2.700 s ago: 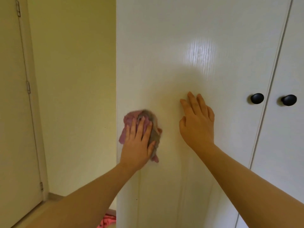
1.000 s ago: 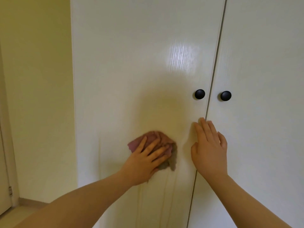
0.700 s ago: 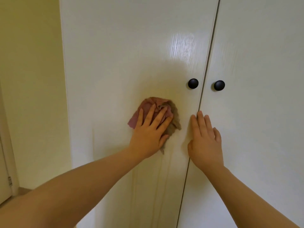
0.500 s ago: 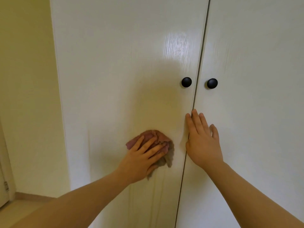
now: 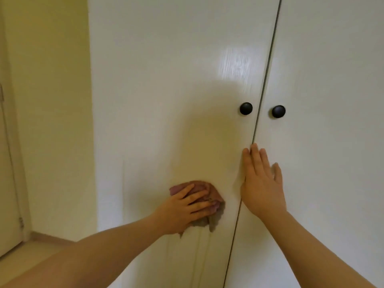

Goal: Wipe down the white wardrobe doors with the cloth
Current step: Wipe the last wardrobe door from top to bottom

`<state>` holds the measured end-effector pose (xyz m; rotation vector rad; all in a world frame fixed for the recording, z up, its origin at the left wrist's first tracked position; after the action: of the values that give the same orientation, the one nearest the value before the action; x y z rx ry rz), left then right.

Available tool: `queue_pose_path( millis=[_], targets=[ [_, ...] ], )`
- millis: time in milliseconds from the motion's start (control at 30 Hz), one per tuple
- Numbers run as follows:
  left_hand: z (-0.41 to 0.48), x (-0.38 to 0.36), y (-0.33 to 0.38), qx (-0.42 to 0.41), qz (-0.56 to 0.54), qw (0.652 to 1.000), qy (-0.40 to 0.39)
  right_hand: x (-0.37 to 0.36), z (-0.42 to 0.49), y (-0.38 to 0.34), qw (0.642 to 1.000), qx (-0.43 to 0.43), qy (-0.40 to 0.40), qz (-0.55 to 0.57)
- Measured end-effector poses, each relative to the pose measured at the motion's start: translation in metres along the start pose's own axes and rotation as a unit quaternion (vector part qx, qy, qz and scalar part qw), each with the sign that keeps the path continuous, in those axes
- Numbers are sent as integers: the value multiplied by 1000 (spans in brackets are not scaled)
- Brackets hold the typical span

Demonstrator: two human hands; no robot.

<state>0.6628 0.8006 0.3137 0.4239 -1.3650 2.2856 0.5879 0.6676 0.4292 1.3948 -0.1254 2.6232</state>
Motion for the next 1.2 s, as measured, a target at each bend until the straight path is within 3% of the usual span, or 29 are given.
queue_pose_path(
  millis=[67, 167, 200, 367, 433, 600, 800, 867, 1000, 1200],
  targets=[
    [8, 8, -25, 38, 10, 999, 7, 1, -1, -3, 1000, -2, 9, 8],
    [25, 32, -68, 237, -28, 970, 38, 1, 2, -13, 999, -11, 32, 31],
    [27, 33, -68, 263, -45, 963, 44, 0, 2, -15, 998, -19, 39, 39],
    [-3, 5, -18, 92, -21, 995, 22, -7, 0, -20, 995, -44, 64, 56],
    [-3, 6, -28, 67, 10, 997, 30, -7, 1, -20, 994, -42, 80, 54],
    [-2, 24, -72, 268, -43, 960, 67, -4, 2, -36, 980, -9, 191, 49],
    [-38, 2, -42, 118, -23, 992, 32, -21, 0, -63, 983, 28, 183, 16],
    [-29, 14, -64, 146, -22, 988, 55, -20, 2, -65, 983, 36, 182, 4],
    [-15, 26, -102, 316, -48, 943, 97, -17, 10, -75, 982, 27, 187, 9],
    [-64, 0, -44, 175, -45, 982, 49, -22, 7, -87, 979, 19, 204, 17]
  ],
)
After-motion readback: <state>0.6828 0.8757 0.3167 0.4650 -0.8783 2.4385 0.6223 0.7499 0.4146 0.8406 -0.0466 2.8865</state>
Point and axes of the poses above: each hand's wrist, its own z-axis towards the middle knuckle, its own x-axis out of the back of the hand, y = z × x, the point moved 7 cm from there along z, towards the middle knuckle, and after that the axes turned 2 degrees about -z, right-handed, at the moved point
